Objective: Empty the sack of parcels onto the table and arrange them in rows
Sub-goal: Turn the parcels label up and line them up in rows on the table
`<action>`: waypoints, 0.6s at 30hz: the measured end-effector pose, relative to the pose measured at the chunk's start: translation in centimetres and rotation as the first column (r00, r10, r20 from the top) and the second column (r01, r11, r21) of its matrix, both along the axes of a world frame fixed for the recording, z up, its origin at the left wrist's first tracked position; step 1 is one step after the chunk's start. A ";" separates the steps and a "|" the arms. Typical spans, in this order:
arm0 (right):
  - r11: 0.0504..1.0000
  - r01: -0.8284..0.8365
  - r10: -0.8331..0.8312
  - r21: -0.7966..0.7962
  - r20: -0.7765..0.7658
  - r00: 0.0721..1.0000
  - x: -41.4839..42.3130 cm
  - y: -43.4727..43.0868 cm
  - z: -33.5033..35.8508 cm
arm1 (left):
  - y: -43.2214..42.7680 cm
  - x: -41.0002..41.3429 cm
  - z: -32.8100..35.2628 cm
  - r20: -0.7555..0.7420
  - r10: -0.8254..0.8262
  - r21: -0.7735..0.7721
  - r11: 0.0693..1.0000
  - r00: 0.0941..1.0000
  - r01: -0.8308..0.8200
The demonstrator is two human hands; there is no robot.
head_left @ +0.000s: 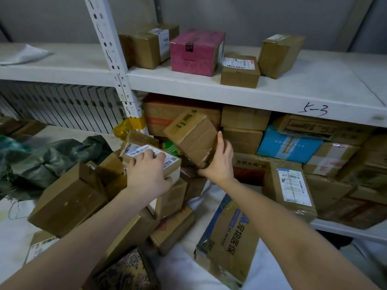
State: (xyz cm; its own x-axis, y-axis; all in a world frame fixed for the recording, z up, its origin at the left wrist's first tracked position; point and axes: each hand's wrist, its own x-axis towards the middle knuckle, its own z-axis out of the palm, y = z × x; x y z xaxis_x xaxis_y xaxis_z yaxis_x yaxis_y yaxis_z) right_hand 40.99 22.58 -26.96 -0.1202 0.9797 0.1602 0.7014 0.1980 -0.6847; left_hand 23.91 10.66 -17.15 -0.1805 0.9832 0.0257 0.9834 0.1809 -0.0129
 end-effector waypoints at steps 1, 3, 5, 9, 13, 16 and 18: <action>0.999 0.048 -0.050 -0.021 -0.105 0.993 0.3 -0.2 1.0 | 0.0 -0.1 -0.1 -0.004 0.005 0.009 1.000 1.000 -0.005; 0.996 0.062 -0.076 -0.067 -0.233 0.970 1.1 -0.4 2.4 | 0.1 0.0 -0.3 -0.012 0.008 0.007 1.000 1.000 -0.008; 0.997 0.009 -0.029 -0.074 -0.265 0.964 2.4 -1.3 3.5 | 0.4 0.5 -0.4 -0.021 0.010 0.001 1.000 1.000 -0.010; 0.996 -0.043 0.017 -0.077 -0.314 0.949 6.0 -3.5 5.0 | 0.9 1.5 -0.3 -0.082 0.013 0.027 1.000 0.997 -0.011; 0.988 -0.053 -0.018 -0.146 -0.451 0.892 9.9 -5.8 6.8 | 1.4 1.7 -0.8 -0.079 0.015 0.030 0.999 0.997 -0.013; 0.947 -0.097 -0.110 -0.306 -0.594 0.797 12.2 -7.7 8.1 | 1.5 2.0 -1.1 -0.090 0.020 0.094 0.996 0.996 -0.012; 0.906 -0.166 -0.167 -0.389 -0.690 0.704 13.7 -8.8 8.6 | 1.5 2.6 -1.2 -0.084 0.020 0.078 0.997 0.996 -0.013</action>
